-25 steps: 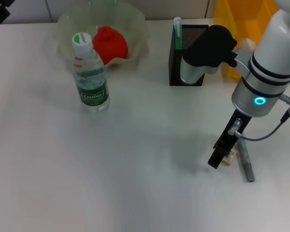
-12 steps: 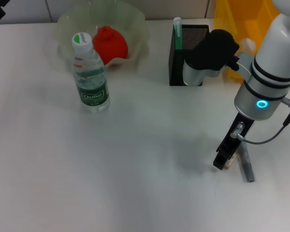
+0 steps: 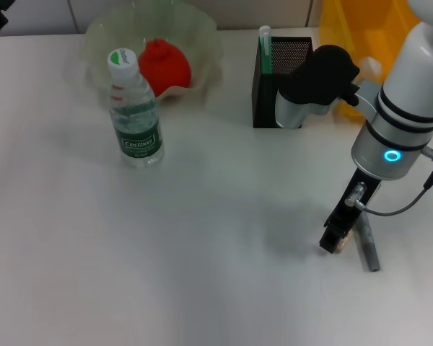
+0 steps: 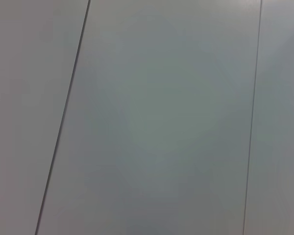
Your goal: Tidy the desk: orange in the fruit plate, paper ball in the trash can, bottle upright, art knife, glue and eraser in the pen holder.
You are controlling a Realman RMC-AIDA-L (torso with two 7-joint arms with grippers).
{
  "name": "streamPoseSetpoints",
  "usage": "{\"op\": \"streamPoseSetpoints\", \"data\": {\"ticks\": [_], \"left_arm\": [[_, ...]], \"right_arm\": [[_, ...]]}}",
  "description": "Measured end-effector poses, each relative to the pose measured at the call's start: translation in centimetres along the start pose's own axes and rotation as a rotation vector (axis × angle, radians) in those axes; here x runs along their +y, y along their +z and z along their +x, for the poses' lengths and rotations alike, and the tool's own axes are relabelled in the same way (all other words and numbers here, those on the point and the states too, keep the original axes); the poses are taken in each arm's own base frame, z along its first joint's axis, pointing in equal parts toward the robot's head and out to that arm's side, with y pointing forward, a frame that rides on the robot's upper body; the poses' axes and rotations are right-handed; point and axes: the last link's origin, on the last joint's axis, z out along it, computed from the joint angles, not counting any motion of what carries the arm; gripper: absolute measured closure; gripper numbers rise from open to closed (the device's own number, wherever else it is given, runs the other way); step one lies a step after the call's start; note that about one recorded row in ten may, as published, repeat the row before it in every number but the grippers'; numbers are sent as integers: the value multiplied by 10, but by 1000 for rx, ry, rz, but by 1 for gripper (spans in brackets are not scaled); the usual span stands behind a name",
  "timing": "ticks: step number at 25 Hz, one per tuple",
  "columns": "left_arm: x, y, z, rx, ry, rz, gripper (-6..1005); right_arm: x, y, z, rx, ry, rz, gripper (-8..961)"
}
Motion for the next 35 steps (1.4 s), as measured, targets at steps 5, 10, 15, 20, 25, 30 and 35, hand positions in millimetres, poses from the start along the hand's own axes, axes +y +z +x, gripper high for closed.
{"op": "streamPoseSetpoints", "data": {"ticks": [5,10,15,20,25,30,35], "left_arm": [[0,0,0,0,0,-1,289],[0,0,0,2,0,-3,289],[1,1,1,6,0,-8,289],[1,0,2,7,-1,-9,289],[0,0,3,16,-1,0,289],[-2,-1,3,15,2,11,289],[-7,-6,3,17,2,39,289]], "right_arm": [[-1,1,1,2,5,-3,483],[-2,1,1,0,12,-4,522],[-13,-14,2,-94,86,-73,562],[-39,-46,11,-358,185,-202,563],[-64,-61,21,-863,200,-372,564],[-76,-39,16,-1275,138,-296,563],[-80,-24,3,-1284,126,-189,560]]}}
